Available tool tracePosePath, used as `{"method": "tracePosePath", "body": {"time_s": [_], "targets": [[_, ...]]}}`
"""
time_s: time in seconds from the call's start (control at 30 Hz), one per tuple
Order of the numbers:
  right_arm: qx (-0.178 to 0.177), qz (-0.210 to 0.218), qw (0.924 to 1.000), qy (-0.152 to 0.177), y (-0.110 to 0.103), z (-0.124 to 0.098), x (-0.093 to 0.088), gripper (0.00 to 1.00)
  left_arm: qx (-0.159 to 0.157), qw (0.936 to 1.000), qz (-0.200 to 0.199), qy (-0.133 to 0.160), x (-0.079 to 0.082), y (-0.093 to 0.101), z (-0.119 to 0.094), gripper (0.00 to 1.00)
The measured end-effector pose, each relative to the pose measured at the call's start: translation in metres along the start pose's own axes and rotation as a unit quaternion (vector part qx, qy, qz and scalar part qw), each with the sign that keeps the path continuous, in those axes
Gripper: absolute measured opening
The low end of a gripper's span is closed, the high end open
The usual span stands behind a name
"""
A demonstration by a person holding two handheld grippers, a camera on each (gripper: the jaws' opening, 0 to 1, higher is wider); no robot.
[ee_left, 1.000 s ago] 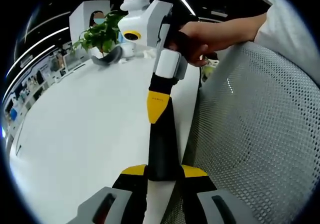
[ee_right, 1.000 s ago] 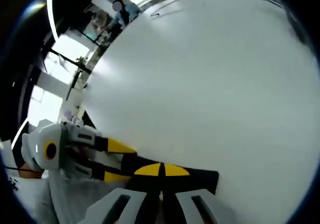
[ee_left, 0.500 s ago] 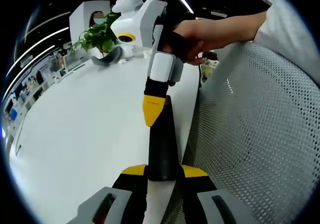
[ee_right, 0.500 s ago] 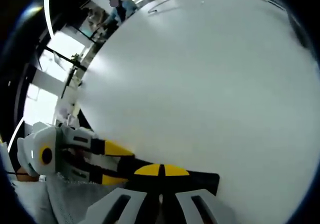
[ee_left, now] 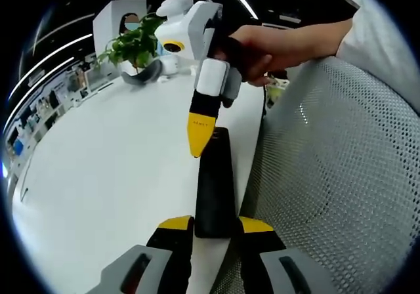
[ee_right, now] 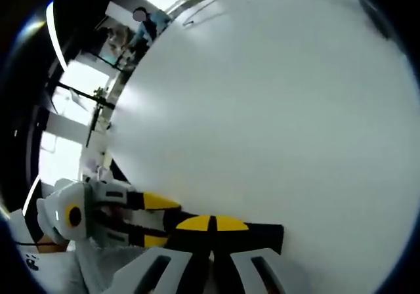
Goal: Press the specified remote control buttons in sequence, fully releasing each button before pressing the next.
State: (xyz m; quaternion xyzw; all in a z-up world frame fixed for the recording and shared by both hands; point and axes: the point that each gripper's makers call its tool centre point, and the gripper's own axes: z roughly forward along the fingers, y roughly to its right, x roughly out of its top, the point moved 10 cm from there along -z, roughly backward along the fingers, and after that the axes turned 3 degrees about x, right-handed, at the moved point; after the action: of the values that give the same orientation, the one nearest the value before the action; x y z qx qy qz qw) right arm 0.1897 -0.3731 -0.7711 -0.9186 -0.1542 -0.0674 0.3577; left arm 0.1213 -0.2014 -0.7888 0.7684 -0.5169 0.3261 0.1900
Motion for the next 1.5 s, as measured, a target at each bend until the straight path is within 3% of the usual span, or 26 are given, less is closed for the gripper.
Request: {"method": "tracePosePath", "body": {"time_s": [0.1,0.37,1.1,1.5], "targets": [[0.009,0.021,0.9997,-0.011,0.003,0.002,-0.001,0.00,0.002,1.0000,-0.007,0.000,0.001,-0.001,0.000,0.26],[0.017,0.017,0.9992,-0.032,-0.002,0.008,-0.004,0.00,0.003,1.0000,-0.006,0.002,0.000,-0.001,0.001,0.24],[0.021,0.024,0.9992,-0.023,-0.002,0.006,-0.005,0.00,0.001,1.0000,-0.001,0.003,0.000,-0.001,0.001,0.24],[0.016,0.043,0.9987,-0.021,0.000,-0.007,-0.009,0.00,0.001,1.0000,-0.001,0.003,0.000,-0.001,0.000,0.25]]}}
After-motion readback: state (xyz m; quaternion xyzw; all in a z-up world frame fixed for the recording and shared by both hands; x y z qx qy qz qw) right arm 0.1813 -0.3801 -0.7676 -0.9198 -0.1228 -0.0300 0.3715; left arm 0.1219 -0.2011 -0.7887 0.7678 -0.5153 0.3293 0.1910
